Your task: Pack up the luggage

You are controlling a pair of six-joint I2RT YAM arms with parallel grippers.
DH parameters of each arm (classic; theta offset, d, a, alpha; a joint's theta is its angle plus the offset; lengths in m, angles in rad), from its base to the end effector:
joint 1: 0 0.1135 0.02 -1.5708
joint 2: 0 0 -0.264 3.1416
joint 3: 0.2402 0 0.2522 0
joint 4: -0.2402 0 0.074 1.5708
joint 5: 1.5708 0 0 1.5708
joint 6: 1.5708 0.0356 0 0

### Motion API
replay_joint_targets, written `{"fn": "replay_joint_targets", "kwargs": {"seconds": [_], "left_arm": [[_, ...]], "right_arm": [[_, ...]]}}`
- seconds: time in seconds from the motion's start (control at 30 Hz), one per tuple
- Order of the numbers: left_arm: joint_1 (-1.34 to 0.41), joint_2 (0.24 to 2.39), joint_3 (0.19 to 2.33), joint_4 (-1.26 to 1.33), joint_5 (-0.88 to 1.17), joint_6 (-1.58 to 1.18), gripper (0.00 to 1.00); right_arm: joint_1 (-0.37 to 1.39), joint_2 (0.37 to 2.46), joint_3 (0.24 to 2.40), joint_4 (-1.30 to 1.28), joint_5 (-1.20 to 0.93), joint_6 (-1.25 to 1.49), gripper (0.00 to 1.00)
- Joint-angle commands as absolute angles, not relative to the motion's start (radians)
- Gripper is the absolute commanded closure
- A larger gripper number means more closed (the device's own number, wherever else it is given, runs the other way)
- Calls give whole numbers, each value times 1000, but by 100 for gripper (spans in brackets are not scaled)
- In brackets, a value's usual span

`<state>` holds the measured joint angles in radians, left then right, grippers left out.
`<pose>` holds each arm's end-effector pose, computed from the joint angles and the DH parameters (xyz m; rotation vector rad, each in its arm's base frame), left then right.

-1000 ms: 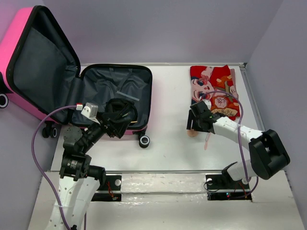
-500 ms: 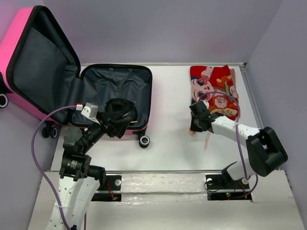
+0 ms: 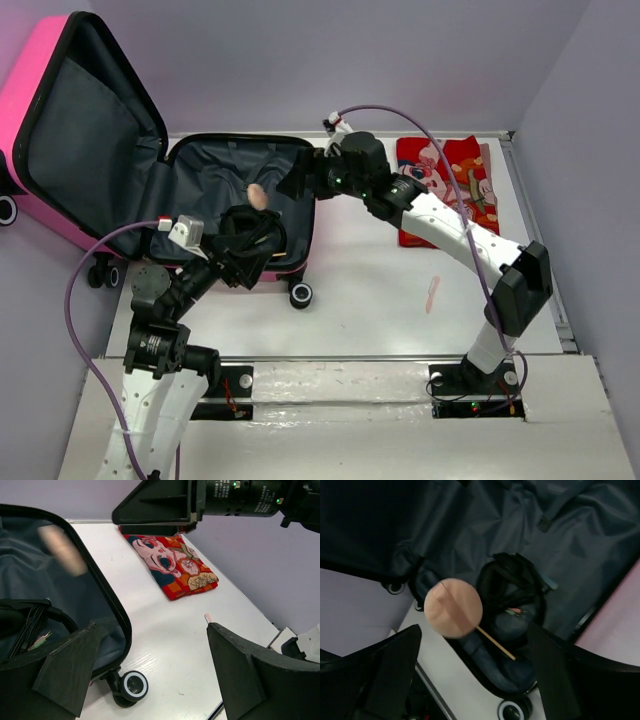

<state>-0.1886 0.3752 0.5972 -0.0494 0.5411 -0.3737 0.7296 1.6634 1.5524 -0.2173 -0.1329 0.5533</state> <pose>0.0978 -0.0373 0.3407 0.3311 1.4395 -0.8367 0.2935 0.2688 0.3736 -0.2739 2.0053 0.9736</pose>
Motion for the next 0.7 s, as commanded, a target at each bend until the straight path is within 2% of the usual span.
{"fn": "replay_joint_targets", "kwargs": {"seconds": [0.0,0.13,0.2,0.27,0.33,0.4,0.53,0.67], "left_arm": [[-190,354,591,-6,549,-376,1],[-195,351,591,-6,558,-374,1],[-201,344,591,-6,557,-374,1],[-206,338,591,-6,548,-374,1],[-210,333,591,-6,543,-374,1],[-219,334,589,-8,538,-376,1],[-235,330,589,-11,528,-377,1],[-244,311,591,-15,519,-376,1]], "right_arm": [[733,1740,1625,-216,-198,551,1],[704,1654,1517,-215,-103,554,5],[649,1556,1314,-247,39,590,18],[599,1484,1194,-285,89,613,22],[520,1369,1074,-328,145,635,21],[480,1301,921,-348,167,632,17],[448,1183,816,-542,303,686,10],[394,1125,718,-575,296,729,10]]}}
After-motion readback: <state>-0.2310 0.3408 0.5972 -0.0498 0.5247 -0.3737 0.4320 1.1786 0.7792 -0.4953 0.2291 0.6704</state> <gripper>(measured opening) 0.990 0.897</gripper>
